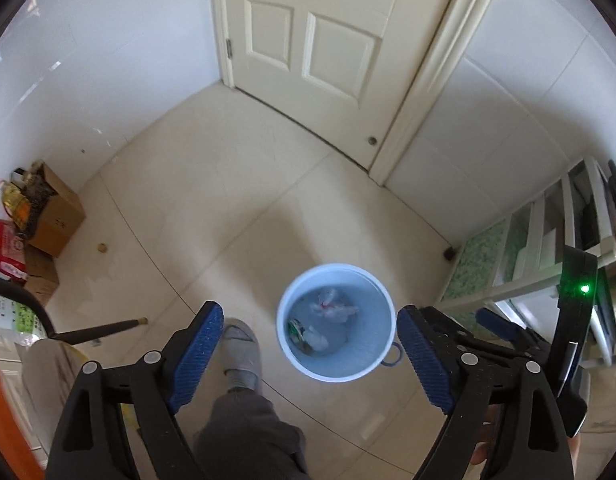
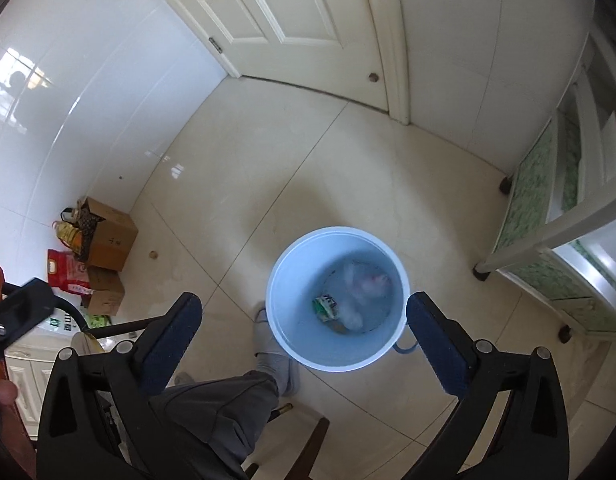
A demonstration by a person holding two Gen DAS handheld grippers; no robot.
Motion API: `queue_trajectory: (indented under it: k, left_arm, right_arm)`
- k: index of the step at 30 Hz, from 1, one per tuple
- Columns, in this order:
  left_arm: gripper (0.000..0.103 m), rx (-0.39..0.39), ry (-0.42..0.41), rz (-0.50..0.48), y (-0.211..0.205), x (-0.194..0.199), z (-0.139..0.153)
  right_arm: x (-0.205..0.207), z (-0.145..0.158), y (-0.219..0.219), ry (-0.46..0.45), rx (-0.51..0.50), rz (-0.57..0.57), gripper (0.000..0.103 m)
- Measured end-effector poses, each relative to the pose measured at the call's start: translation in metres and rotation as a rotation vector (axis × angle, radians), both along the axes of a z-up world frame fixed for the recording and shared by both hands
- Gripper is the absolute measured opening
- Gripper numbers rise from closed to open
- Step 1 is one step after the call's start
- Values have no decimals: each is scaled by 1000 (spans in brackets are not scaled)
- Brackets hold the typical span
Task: Collect trash
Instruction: 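Return both tools from the bucket to the orange table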
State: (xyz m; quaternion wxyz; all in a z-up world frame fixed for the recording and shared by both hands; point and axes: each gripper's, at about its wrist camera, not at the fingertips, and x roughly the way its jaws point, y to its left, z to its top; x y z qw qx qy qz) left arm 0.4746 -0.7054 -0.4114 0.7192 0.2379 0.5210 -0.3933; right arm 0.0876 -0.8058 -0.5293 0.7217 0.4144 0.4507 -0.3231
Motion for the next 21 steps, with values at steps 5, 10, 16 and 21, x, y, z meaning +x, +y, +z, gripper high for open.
queue_trajectory:
  k: [5, 10, 16, 21]
  left_arm:
    - [88, -60, -53, 22, 29, -16, 37]
    - [91, -131, -106, 52, 91, -35, 88]
    - [97, -231, -198, 99, 173, -65, 144]
    - [98, -302, -276, 173, 251, -86, 187]
  right_arm:
    - [1, 35, 16, -35, -52, 11, 103]
    - [8, 86, 40, -88, -124, 36, 103]
    - [25, 153, 80, -170, -221, 104, 103]
    - [45, 203, 116, -241, -293, 173, 103]
